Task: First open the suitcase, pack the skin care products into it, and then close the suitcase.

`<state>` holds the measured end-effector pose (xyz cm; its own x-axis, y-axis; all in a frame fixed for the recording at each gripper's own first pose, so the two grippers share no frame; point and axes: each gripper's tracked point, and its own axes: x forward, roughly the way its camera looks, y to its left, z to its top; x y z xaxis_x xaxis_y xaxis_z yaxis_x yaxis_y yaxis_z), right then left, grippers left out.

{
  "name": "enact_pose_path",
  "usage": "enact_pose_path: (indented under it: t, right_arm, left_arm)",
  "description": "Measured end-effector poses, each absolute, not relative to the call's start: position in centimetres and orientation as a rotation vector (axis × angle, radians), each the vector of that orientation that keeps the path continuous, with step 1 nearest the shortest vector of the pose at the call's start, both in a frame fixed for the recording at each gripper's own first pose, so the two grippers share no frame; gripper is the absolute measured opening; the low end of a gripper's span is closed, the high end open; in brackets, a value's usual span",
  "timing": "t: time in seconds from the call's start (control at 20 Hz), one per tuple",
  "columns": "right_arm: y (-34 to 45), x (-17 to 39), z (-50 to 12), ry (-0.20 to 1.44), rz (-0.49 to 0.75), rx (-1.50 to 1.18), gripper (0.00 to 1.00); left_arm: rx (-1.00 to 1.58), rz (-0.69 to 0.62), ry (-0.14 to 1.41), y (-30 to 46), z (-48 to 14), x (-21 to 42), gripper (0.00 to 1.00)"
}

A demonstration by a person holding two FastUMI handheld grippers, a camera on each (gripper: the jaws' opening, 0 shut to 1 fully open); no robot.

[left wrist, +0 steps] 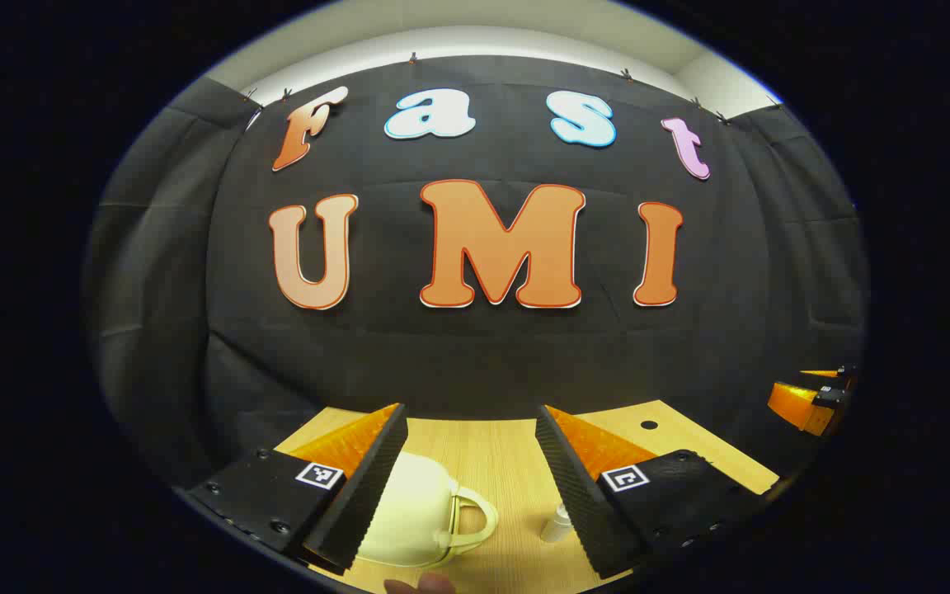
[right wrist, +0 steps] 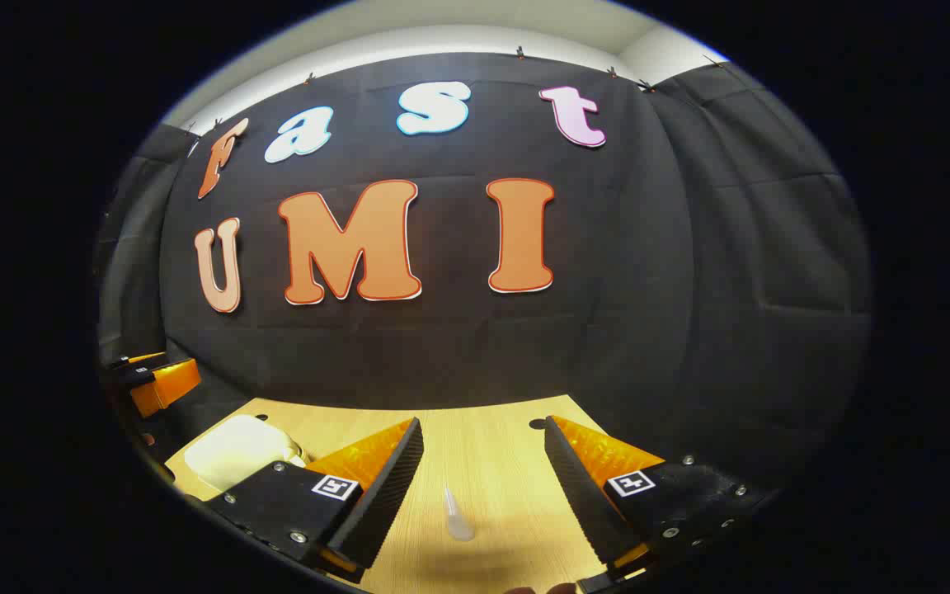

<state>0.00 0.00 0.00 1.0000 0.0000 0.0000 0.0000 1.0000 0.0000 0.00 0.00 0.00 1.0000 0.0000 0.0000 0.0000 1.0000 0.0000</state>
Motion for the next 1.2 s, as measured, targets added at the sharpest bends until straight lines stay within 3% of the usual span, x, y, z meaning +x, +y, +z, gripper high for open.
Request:
enact_pose_path:
  t: [0.15, 0.55, 1.2]
  right_arm:
    - [0.3, 0.5, 0.2, 0.011, 0.030, -0.031, 0.94]
    - [3.0, 3.7, 0.9, -0.002, 0.177, -0.036, 0.94]
    - [3.1, 2.9, -1.3, 0.010, 0.139, -0.052, 0.94]
  left_arm:
    - [0.004, 0.016, 0.006, -0.5, 0.1, 0.0, 0.95]
    - [-0.032, 0.136, 0.017, 0.5, -0.4, 0.3, 0.98]
    - [-0.016, 0.116, 0.013, 2.4, -1.4, 0.0, 0.98]
